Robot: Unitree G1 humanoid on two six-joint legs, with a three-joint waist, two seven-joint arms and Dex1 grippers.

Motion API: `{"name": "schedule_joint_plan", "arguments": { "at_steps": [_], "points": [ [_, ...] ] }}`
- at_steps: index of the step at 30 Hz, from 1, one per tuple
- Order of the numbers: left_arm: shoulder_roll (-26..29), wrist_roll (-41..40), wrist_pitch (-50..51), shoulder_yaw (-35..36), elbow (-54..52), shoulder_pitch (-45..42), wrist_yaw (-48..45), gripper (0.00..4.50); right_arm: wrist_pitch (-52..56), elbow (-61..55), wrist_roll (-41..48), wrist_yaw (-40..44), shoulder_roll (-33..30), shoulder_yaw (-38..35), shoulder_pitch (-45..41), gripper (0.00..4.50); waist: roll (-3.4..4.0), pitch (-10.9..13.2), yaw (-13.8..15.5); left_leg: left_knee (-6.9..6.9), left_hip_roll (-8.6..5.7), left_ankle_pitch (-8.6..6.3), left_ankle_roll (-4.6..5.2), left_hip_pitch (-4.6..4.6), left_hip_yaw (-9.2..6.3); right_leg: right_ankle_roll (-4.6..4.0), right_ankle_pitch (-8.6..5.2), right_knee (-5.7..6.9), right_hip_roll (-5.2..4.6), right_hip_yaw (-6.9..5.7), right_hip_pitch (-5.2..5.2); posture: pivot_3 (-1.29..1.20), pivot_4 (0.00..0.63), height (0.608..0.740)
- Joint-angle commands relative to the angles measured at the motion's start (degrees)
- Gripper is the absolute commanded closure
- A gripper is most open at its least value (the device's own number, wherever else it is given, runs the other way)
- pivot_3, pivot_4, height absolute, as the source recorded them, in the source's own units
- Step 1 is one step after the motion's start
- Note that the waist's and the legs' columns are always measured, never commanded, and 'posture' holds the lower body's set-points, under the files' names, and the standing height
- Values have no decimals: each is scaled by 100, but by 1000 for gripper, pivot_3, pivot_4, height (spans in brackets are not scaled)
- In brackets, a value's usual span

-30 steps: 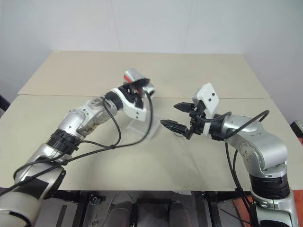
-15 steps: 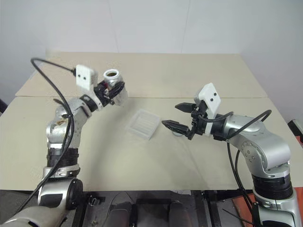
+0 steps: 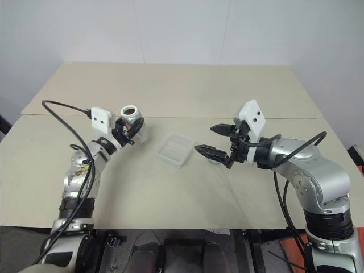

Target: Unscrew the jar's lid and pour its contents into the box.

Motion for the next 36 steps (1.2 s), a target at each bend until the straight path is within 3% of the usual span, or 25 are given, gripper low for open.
{"name": "schedule_joint_plan", "arguments": {
  "at_steps": [1,4,9,14,17,20,25,32,36],
  "points": [
    [917,1934,-2023,-1202,486,-859,233,2471,-39,-116,93,24,-87,-164,-99,41,-1,0,28,-2,-1,0,0,1,2,0,0,2,-1,1,1,0,150,740],
    [1722,3826,-3567,-2451,1175,-1722,866,2471,-91,-95,51,8,-57,-137,-104,41,0,0,70,-7,-5,0,0,-5,6,-1,2,-8,-2,0,0,0,150,740],
    [2181,6160,-4700,-3945,1681,-2835,1789,2471,-117,-98,6,-84,28,-90,-119,41,2,-1,66,-7,-4,0,1,-6,12,1,2,-6,-2,0,-1,0,150,740],
    [1775,8342,-3891,-5086,1499,-3440,2653,2471,-87,-140,52,-205,155,-55,-89,41,1,0,38,-7,1,0,0,-9,14,2,1,4,2,2,-10,0,150,740],
    [1449,9183,-3493,-5631,1465,-3532,3036,2471,-31,-220,173,-296,271,-139,-90,41,0,0,65,-6,-1,0,0,-16,13,4,1,7,-1,0,-9,0,150,740],
    [1460,9550,-3490,-5907,1192,-3495,3208,2471,17,-268,274,-385,330,-243,-56,41,1,0,47,-6,0,-1,2,-19,14,5,1,10,-2,1,-12,0,150,740],
    [1380,9489,-3509,-5859,1158,-3493,3172,2471,16,-313,409,-519,361,-263,-31,41,1,0,37,-5,2,0,2,-10,13,5,1,12,-1,3,-12,0,150,740],
    [1549,8959,-3666,-5565,1063,-3412,2882,2471,-24,-310,451,-605,321,-237,-13,41,0,0,35,-6,2,-1,3,-15,14,5,1,17,-2,3,-14,0,150,740],
    [1651,8051,-3871,-5133,912,-3175,2363,2471,-26,-237,449,-564,281,-211,-61,41,1,0,38,-5,2,0,3,-14,13,5,1,17,-2,3,-14,0,150,740]
  ]
}}
